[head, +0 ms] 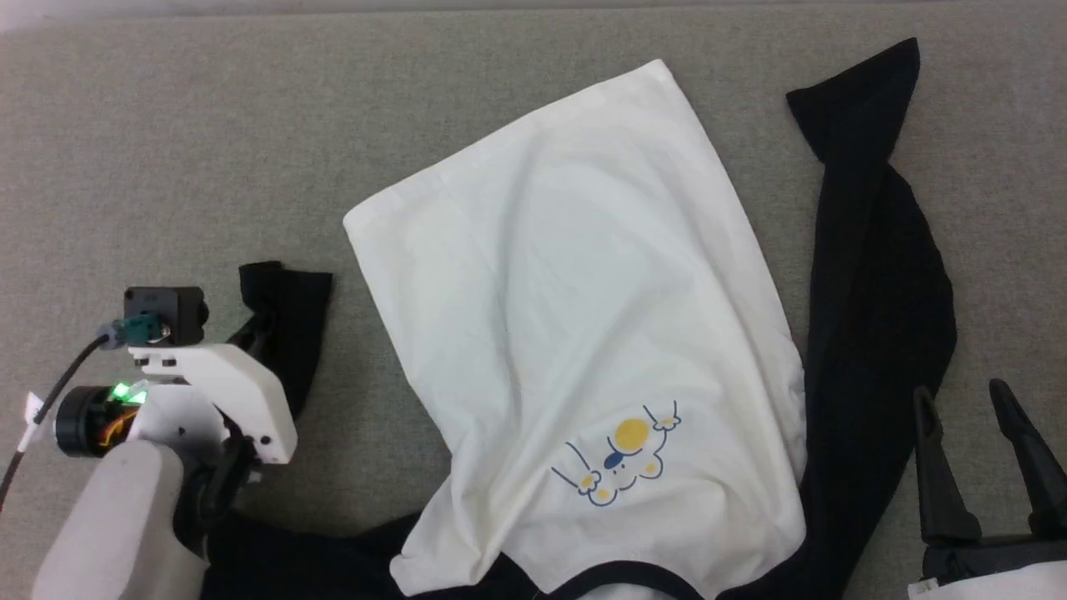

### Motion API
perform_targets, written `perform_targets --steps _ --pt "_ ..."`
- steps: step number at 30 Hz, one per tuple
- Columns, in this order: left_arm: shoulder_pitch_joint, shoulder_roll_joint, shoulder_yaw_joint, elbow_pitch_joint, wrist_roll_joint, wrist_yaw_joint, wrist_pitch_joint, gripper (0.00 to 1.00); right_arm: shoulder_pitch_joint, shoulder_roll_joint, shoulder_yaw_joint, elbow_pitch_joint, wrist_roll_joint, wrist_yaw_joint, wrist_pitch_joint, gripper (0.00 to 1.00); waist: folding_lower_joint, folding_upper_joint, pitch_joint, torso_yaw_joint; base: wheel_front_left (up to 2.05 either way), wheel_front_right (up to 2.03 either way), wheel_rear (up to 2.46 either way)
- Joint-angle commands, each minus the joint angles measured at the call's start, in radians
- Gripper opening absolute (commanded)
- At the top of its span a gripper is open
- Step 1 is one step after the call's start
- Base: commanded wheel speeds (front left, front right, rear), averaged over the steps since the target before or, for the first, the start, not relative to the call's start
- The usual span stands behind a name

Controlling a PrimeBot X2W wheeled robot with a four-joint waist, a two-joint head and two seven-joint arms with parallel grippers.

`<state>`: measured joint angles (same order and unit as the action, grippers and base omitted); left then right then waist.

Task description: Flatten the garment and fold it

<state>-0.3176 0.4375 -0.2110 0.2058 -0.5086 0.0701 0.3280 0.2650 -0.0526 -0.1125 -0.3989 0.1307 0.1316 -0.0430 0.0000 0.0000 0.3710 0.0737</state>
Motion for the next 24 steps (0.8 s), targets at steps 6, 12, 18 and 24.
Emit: perform_targets --steps 6,12,18,24 --pt "0.006 -0.054 0.042 -0.013 -0.062 -0.003 -0.08 0.0 -0.018 0.002 0.006 0.004 -0.006 -0.001 0.012 1.0 0.0 0.0 -0.053 0.033 0.0 0.0 0.0" --pt "0.038 -0.031 0.158 -0.129 -0.119 0.034 -0.136 0.0 0.003 0.002 0.018 0.033 0.014 -0.001 0.005 1.0 0.0 0.0 -0.14 0.049 0.0 0.0 0.0" --pt "0.153 0.031 0.351 -0.258 -0.169 0.11 -0.172 0.0 0.034 0.002 0.025 0.071 0.044 -0.001 -0.018 1.0 0.0 0.0 -0.221 0.054 0.0 0.0 0.0" --pt "0.333 0.006 0.54 -0.353 -0.224 0.196 -0.205 0.0 0.058 0.002 0.026 0.109 0.069 -0.001 -0.047 1.0 0.0 0.0 -0.275 0.053 0.0 0.0 0.0"
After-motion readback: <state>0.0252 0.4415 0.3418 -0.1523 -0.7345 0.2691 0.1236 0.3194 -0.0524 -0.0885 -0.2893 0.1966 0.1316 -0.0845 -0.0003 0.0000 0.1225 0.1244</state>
